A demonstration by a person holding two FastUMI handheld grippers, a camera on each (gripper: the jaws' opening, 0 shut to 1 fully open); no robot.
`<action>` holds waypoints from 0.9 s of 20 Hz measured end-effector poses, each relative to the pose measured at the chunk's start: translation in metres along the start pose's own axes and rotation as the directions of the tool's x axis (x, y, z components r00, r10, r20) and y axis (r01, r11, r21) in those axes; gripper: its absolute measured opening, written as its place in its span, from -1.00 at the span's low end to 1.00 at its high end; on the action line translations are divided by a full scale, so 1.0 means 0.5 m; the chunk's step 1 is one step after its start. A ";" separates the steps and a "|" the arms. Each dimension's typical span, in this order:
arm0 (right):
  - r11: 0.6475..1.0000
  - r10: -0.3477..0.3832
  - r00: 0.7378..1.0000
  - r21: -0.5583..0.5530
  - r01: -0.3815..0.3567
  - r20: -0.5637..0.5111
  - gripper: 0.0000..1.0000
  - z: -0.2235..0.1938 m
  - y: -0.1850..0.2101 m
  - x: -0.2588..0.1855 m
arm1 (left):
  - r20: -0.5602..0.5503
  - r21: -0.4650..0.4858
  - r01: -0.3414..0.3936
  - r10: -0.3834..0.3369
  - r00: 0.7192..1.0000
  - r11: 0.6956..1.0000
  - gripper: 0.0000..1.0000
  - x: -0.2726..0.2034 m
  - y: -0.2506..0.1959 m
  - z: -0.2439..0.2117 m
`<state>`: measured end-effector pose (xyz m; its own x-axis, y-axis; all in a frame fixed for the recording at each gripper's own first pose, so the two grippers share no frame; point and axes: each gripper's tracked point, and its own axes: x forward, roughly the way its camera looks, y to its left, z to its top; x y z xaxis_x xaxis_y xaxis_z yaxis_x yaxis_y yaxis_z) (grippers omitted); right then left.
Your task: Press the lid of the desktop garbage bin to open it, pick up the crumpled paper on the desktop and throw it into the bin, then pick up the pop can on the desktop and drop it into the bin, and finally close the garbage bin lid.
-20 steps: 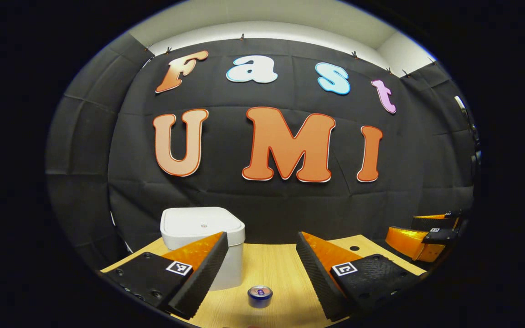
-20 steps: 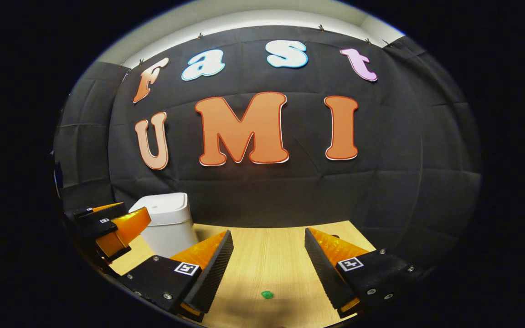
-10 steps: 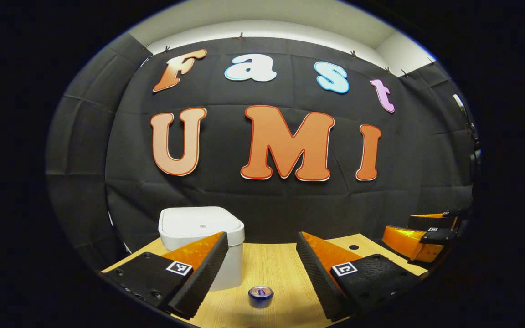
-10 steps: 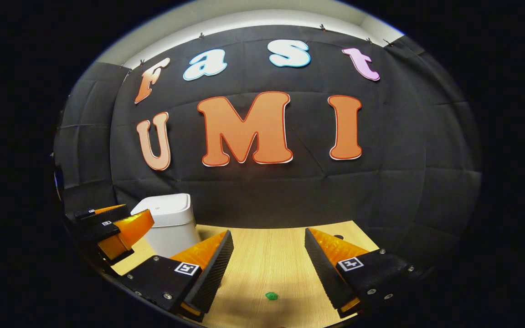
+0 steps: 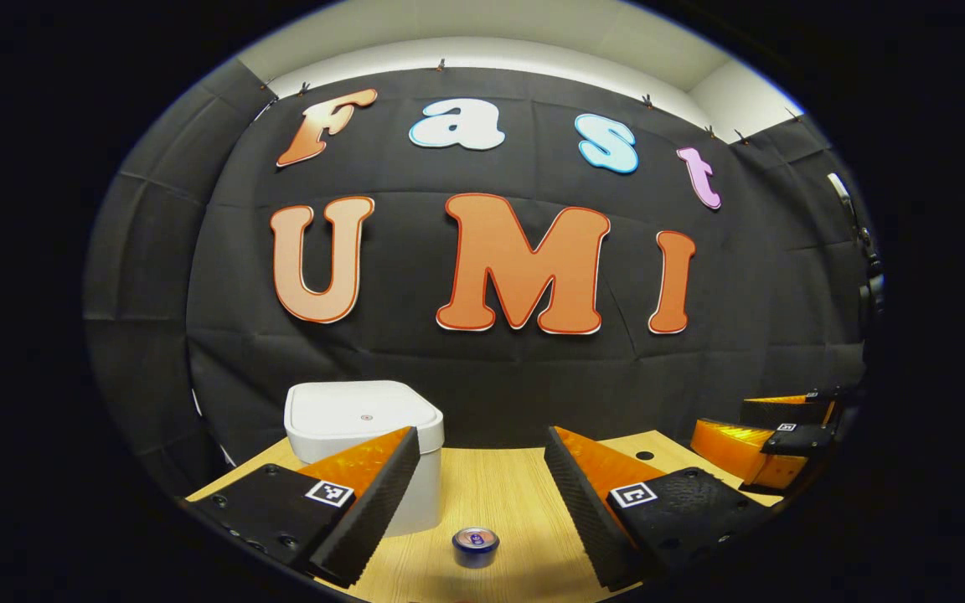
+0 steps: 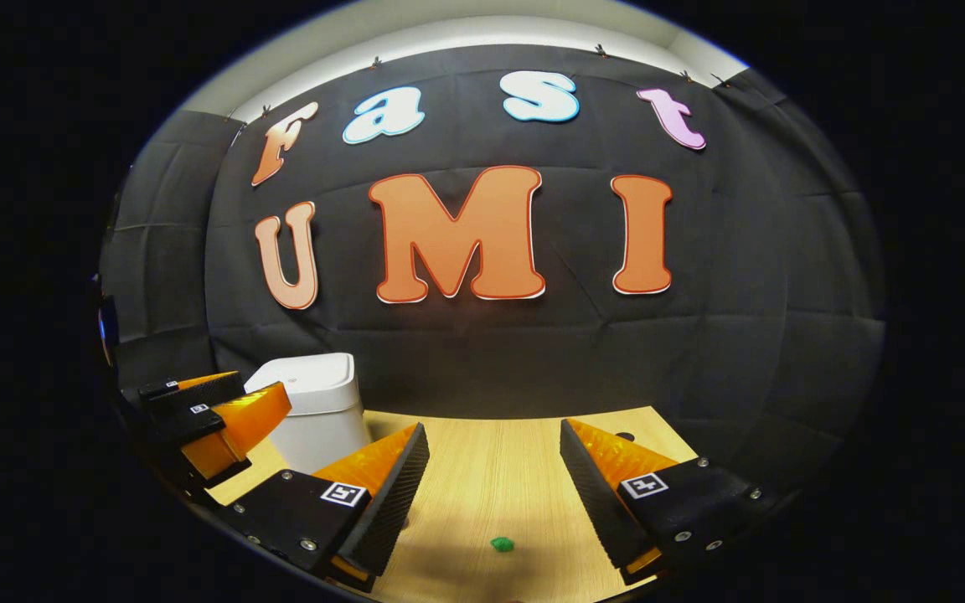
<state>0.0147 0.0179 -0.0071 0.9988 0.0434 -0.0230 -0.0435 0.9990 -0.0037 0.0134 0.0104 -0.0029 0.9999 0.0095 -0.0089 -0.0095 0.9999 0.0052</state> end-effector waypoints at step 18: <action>1.000 -0.001 1.000 -0.001 0.001 0.001 0.88 0.000 -0.007 -0.005 | 0.031 -0.023 -0.126 0.127 0.991 0.992 0.91 0.009 0.109 0.032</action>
<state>0.0125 0.0142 -0.0069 0.9989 0.0421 -0.0223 -0.0422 0.9991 -0.0047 0.0175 0.0651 0.0132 0.9904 0.1360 0.0228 -0.1356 0.9906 -0.0171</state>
